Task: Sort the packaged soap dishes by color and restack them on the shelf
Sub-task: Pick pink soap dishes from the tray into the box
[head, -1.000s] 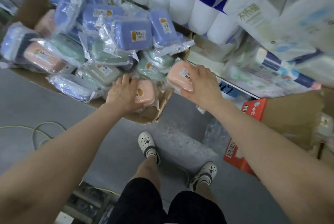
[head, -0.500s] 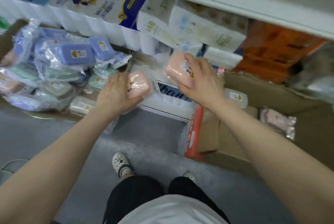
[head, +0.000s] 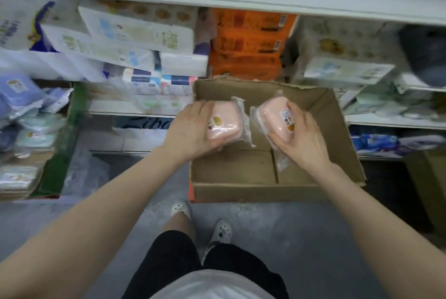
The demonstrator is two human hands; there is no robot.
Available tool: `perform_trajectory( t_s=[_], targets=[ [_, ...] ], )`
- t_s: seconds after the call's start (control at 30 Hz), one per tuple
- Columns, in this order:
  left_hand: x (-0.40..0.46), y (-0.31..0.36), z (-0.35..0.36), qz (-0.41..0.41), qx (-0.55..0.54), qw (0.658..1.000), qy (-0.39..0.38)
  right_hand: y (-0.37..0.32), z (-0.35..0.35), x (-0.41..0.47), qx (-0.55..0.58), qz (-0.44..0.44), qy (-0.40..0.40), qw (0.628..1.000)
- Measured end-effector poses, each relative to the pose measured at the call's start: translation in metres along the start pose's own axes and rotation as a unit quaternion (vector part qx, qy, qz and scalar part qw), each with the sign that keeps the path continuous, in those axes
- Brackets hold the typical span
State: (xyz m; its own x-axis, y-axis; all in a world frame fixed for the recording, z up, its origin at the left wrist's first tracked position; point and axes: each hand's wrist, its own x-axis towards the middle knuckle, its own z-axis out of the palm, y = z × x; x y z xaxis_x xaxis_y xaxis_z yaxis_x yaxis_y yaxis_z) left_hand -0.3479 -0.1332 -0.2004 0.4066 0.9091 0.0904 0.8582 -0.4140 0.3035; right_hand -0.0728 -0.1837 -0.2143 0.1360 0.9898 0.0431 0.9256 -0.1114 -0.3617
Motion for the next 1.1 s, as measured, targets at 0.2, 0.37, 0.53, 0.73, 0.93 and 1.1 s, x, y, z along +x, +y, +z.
perform_trajectory(
  t_s=[0.2, 0.37, 0.53, 0.73, 0.93, 1.1],
  targets=[
    [0.032, 0.03, 0.05, 0.061, 0.004, 0.994, -0.093, 0.067, 0.02, -0.015, -0.109, 0.094, -0.089, 0.986],
    [0.059, 0.039, 0.084, 0.068, 0.01, 0.984, -0.163, 0.107, 0.035, -0.004, -0.149, 0.131, -0.176, 0.964],
    [0.061, 0.044, 0.113, 0.044, 0.018, 0.974, -0.22, 0.131, 0.061, 0.029, -0.161, 0.062, -0.276, 0.946],
    [0.063, 0.054, 0.135, -0.021, 0.021, 0.972, -0.233, 0.168, 0.114, 0.066, -0.199, -0.069, -0.371, 0.904],
    [0.058, 0.069, 0.162, -0.082, 0.029, 0.971, -0.224, 0.195, 0.136, 0.083, -0.267, -0.136, -0.316, 0.9],
    [0.058, 0.078, 0.171, -0.079, 0.054, 0.976, -0.194, 0.189, 0.125, 0.085, -0.202, -0.096, -0.304, 0.926]
  ],
)
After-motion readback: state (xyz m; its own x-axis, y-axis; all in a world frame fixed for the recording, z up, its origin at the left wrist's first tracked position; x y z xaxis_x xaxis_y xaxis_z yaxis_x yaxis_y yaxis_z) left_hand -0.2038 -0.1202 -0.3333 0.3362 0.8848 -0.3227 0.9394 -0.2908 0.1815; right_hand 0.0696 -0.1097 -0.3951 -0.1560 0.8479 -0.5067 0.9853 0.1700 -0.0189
